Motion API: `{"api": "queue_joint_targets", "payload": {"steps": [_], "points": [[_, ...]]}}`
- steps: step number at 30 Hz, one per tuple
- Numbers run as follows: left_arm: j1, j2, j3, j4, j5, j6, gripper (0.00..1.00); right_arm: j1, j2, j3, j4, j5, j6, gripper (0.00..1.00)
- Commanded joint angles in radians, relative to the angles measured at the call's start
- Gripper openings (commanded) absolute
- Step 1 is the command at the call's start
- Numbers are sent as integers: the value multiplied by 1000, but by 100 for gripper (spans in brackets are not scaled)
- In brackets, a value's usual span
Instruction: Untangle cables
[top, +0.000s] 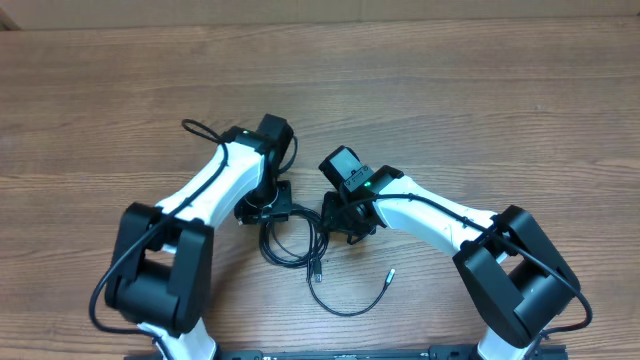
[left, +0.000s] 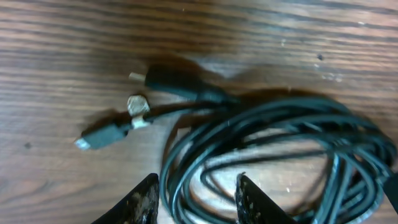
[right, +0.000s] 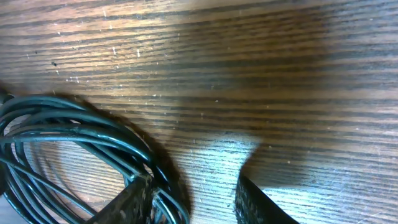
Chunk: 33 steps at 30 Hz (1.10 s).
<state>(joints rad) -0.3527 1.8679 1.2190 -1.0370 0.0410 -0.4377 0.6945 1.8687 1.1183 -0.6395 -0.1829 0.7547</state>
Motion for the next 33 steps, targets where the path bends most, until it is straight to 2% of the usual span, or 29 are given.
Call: {"api": "queue_joint_targets", "payload": {"steps": [1, 4, 7, 10, 11, 15, 17, 19, 20, 26, 28, 33], "points": [[5, 33, -7, 24, 11, 21, 41, 2, 7, -6, 3, 10, -3, 41], [6, 36, -7, 43, 11, 23, 38, 2, 7, -6, 3, 10, -3, 41], [7, 35, 2, 37, 32, 57, 20, 2, 7, -6, 3, 10, -3, 41], [11, 35, 20, 14, 105, 135, 19, 2, 7, -6, 3, 10, -3, 38], [14, 35, 25, 11, 118, 153, 20, 2, 7, -7, 4, 10, -3, 38], [23, 35, 30, 5, 116, 158, 40, 2, 7, -7, 6, 10, -3, 39], [24, 35, 30, 6, 117, 158, 42, 2, 7, -7, 6, 10, -3, 40], [24, 35, 30, 7, 117, 143, 57, 2, 7, -6, 6, 10, -3, 40], [24, 35, 30, 10, 118, 141, 60, 2, 7, -7, 7, 10, -3, 40], [23, 36, 27, 16, 118, 138, 59, 2, 7, -6, 5, 10, -3, 41], [23, 36, 27, 17, 118, 138, 63, 2, 7, -7, 2, 10, -3, 41], [20, 36, 26, 10, 117, 138, 62, 2, 7, -6, 6, 10, -3, 41]]}}
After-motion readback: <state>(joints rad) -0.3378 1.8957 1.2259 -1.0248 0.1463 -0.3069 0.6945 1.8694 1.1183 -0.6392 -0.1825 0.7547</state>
